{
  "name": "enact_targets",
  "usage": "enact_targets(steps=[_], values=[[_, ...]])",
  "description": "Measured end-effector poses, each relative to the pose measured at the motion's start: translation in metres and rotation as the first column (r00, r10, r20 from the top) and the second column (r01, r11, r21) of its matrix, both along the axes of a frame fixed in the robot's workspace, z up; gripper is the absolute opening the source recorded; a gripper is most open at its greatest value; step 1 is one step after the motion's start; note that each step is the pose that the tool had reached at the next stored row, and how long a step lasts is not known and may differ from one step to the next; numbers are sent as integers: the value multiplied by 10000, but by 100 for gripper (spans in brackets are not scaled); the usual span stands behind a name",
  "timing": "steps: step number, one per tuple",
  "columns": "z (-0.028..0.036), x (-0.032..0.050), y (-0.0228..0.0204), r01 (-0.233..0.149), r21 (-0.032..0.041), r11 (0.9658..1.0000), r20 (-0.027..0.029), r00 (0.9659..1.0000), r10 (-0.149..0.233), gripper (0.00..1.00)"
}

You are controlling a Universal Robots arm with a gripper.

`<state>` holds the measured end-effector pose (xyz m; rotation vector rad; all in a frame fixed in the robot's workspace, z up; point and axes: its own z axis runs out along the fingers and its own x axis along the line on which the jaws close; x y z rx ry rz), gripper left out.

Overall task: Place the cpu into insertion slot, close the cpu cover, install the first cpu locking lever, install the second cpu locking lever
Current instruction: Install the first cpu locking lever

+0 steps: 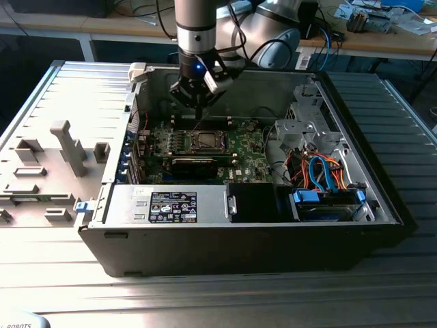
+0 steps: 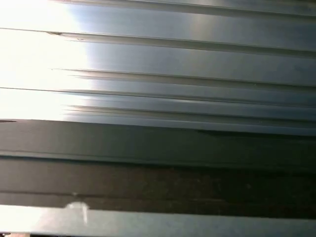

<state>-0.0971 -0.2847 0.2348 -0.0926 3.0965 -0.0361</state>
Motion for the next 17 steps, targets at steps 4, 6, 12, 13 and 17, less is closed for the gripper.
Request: enact_targets(steps=[4,6,12,13,17], values=[[7,-101,41,0,-18,10000,52,10000,0,11],[35,-112,47,0,-37,10000,88,10000,0,11],[-28,-144,40,18,-49,10000,107,9999,-18,11],[-48,-144,27,40,-49,10000,107,9999,-40,11],[-84,-142,-18,144,-102,9998,112,9998,-142,11]])
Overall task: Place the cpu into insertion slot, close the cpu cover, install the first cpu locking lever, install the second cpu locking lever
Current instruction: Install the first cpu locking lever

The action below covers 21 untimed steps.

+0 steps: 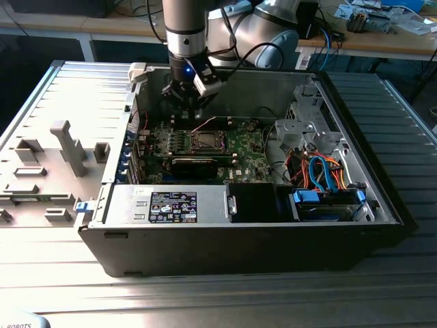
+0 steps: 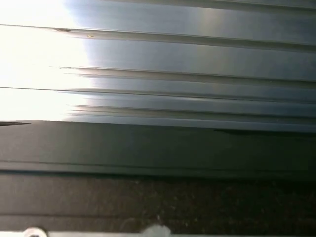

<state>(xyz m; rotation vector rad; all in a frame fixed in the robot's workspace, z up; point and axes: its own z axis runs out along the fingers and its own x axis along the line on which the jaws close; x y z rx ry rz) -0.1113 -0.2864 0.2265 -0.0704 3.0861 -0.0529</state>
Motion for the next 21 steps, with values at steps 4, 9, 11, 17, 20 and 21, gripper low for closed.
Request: enact_targets(steps=[4,9,11,17,20,21], values=[[-22,49,-19,0,-30,10000,-7,10000,0,11],[-67,71,-28,0,-44,10000,-9,10000,0,11],[-93,75,-28,1,-49,10000,-11,10000,-1,11],[-159,83,-28,-250,-116,9996,-15,9997,250,11],[-188,110,-28,-436,-140,9989,-22,9990,436,11],[-201,128,-27,-508,-144,9986,-23,9987,508,11]])
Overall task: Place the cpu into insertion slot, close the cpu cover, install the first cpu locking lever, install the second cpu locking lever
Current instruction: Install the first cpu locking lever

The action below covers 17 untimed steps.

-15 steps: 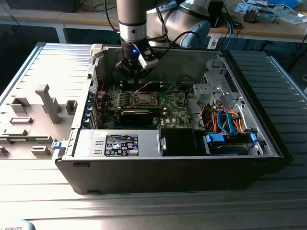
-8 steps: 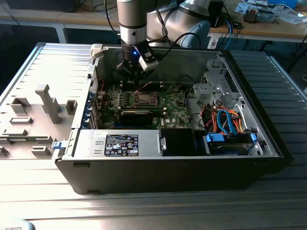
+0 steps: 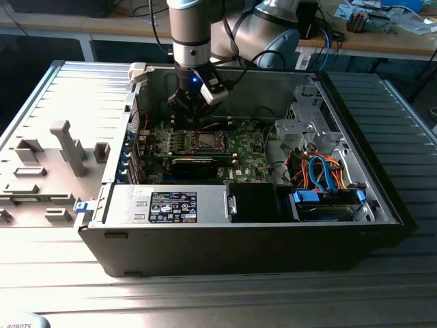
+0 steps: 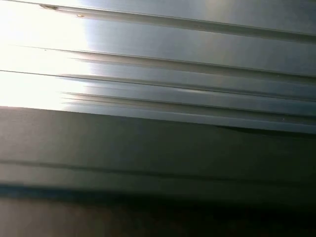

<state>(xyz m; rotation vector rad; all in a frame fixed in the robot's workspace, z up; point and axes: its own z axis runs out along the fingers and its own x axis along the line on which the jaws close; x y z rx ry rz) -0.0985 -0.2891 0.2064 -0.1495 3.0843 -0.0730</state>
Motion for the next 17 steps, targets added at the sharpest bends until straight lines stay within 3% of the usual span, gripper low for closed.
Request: enact_targets(steps=[4,9,10,11,12,17], values=[[-51,43,0,-97,-5,10000,-17,10000,97,11],[-71,74,-1,-96,-3,10000,-21,10000,96,11],[-68,121,-7,-21,4,10000,-25,10000,21,11],[-57,298,-17,135,134,9998,-102,9999,-134,11],[-63,412,-13,136,328,9994,-155,9998,-131,11],[-33,434,-4,136,414,9990,-128,9998,-131,11]])
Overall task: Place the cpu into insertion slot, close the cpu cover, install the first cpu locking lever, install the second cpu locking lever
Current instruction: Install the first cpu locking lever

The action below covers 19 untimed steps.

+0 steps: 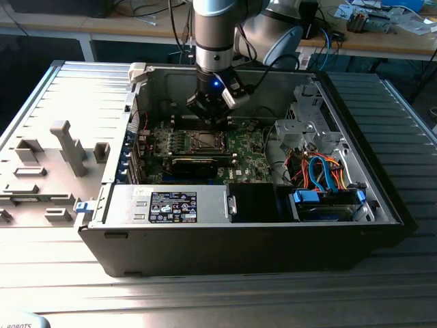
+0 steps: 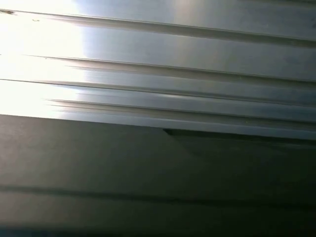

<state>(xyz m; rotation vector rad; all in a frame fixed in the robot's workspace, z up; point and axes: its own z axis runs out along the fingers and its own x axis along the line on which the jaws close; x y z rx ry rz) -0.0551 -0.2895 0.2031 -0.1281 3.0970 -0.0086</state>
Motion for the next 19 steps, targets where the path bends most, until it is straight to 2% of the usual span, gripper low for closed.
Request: enact_targets(steps=[6,9,14,17,18,19], values=[[188,-1,-5,-3,-24,10000,-16,10000,2,11],[206,-1,-44,-1,-47,10000,-14,10000,1,11],[206,-1,-237,1,-72,10000,-16,10000,-1,11],[206,-1,-373,0,-92,10000,-16,10000,0,11],[206,-1,-399,0,-109,9999,-14,10000,0,11],[207,-1,-423,-1,-219,9998,-17,10000,1,11]])
